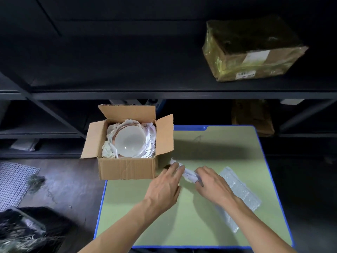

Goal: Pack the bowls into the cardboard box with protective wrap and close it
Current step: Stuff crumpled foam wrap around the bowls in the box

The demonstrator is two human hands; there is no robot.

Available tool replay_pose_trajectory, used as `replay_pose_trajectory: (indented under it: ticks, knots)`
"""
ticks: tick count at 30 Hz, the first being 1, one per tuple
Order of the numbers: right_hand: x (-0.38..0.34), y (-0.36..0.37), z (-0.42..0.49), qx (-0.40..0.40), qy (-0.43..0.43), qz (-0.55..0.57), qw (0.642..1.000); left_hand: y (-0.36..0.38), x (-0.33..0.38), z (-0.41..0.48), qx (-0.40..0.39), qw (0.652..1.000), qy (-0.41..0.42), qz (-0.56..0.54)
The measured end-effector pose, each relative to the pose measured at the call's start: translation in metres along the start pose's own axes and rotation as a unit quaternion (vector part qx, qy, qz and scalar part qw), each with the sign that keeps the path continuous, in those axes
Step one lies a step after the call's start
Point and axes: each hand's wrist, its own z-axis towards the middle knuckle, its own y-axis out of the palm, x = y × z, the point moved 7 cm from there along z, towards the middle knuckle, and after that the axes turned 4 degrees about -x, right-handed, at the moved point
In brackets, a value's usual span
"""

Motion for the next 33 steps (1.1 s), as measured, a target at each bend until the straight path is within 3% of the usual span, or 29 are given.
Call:
replay_pose_trajectory:
  ticks: [5,8,16,21,25,29,33]
  knots:
    - [-0.008,-0.032,-0.020,-0.044,-0.012,0.069,0.997,-0.006,0.022,0.013,0.026,0.997,0.068,0.010]
    - [-0.008,-0.050,-0.030,-0.040,-0.007,0.129,0.991,-0.020,0.029,0.011,0.061,0.997,0.053,0.012]
    - [-0.043,-0.099,-0.047,0.047,-0.068,0.152,0.985,-0.046,0.032,-0.016,0.083,0.990,0.051,-0.104]
    - [-0.067,-0.112,-0.044,0.088,-0.084,0.222,0.967,-0.074,0.015,-0.038,0.166,0.974,0.039,-0.148]
    - [-0.094,-0.123,-0.037,0.141,-0.125,0.120,0.975,-0.095,-0.004,-0.052,0.212,0.965,0.031,-0.154]
    - [-0.137,-0.138,-0.030,0.226,-0.213,0.007,0.950,-0.109,-0.030,-0.060,0.249,0.954,-0.015,-0.166]
    - [-0.178,-0.139,-0.002,0.207,-0.251,-0.032,0.945,-0.123,-0.061,-0.066,0.275,0.945,-0.048,-0.170]
